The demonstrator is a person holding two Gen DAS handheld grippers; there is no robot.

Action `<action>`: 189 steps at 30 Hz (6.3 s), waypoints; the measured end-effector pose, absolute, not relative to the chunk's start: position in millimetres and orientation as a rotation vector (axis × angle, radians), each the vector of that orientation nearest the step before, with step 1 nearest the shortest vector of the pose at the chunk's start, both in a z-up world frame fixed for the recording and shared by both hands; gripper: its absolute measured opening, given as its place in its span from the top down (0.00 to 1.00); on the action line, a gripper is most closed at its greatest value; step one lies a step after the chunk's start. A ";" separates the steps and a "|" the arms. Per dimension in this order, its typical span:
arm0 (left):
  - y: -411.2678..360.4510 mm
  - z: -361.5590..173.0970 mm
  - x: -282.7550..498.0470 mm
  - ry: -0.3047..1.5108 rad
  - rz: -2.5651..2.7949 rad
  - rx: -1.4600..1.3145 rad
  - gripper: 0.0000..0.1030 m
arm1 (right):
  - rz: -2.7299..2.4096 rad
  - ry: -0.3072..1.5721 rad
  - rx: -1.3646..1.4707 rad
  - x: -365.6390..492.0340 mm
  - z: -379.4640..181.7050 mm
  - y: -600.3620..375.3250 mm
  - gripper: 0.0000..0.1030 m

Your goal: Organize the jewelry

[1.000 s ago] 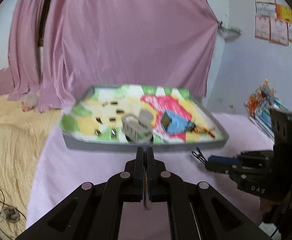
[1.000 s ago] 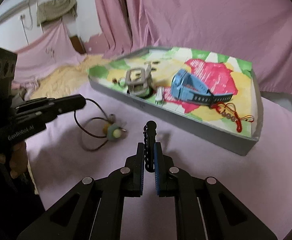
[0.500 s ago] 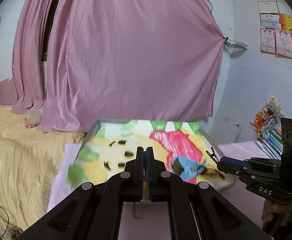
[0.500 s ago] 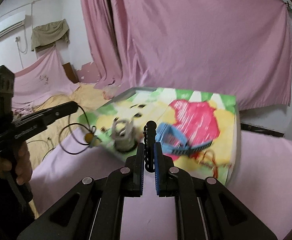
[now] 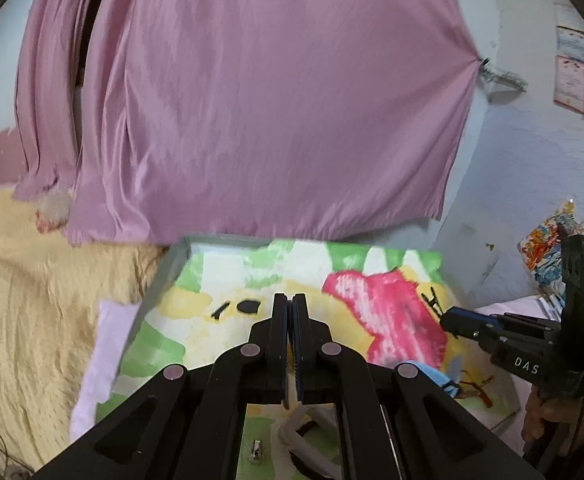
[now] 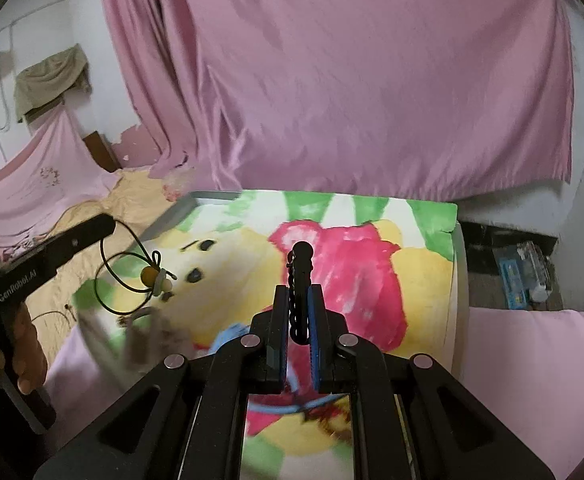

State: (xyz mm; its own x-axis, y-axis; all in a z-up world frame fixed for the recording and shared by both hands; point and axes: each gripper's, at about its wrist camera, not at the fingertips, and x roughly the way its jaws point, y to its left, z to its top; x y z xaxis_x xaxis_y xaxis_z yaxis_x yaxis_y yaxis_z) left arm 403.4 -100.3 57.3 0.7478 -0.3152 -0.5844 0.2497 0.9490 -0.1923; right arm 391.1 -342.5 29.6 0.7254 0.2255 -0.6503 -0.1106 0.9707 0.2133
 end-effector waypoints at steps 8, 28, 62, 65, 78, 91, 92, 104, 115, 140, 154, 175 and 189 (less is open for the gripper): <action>-101.9 32.2 420.7 0.770 -0.280 -0.076 0.97 | 0.198 0.843 0.157 425.0 -5.7 -335.1 0.92; -108.1 11.9 425.0 0.875 -0.295 -0.035 0.95 | 0.203 0.930 0.132 446.6 -29.0 -319.0 0.91; -86.4 53.6 393.1 0.596 -0.256 -0.105 0.18 | 0.051 0.559 0.143 382.0 23.9 -325.0 0.41; -83.6 55.3 386.4 0.558 -0.235 -0.110 0.06 | 0.029 0.529 0.149 374.3 27.1 -326.6 0.33; -77.7 65.0 352.1 0.450 -0.197 -0.092 0.00 | -0.009 0.440 0.140 340.3 36.8 -322.8 0.16; -62.2 72.4 298.6 0.388 -0.173 -0.111 0.00 | -0.033 0.387 0.156 291.5 45.5 -322.1 0.13; -60.9 73.3 293.6 0.382 -0.171 -0.111 0.00 | -0.036 0.384 0.155 286.2 45.6 -322.0 0.12; -46.7 70.2 233.3 0.351 -0.159 -0.114 0.00 | -0.047 0.325 0.118 222.0 52.6 -307.9 0.02; -30.7 68.2 180.9 0.320 -0.134 -0.112 0.00 | -0.030 0.291 0.119 172.4 51.3 -295.4 0.01; -17.3 55.1 84.7 0.293 -0.118 -0.097 0.00 | -0.032 0.256 0.105 60.7 40.3 -282.1 0.01; -12.5 41.0 56.9 0.297 -0.099 -0.073 0.00 | -0.038 0.216 0.077 12.0 30.2 -279.7 0.01; -16.2 22.2 67.0 0.302 -0.104 -0.056 0.00 | -0.129 0.197 0.072 10.9 10.7 -278.7 0.01; -22.8 16.5 80.2 0.334 -0.139 -0.050 0.00 | -0.174 0.228 0.071 27.5 8.7 -274.4 0.01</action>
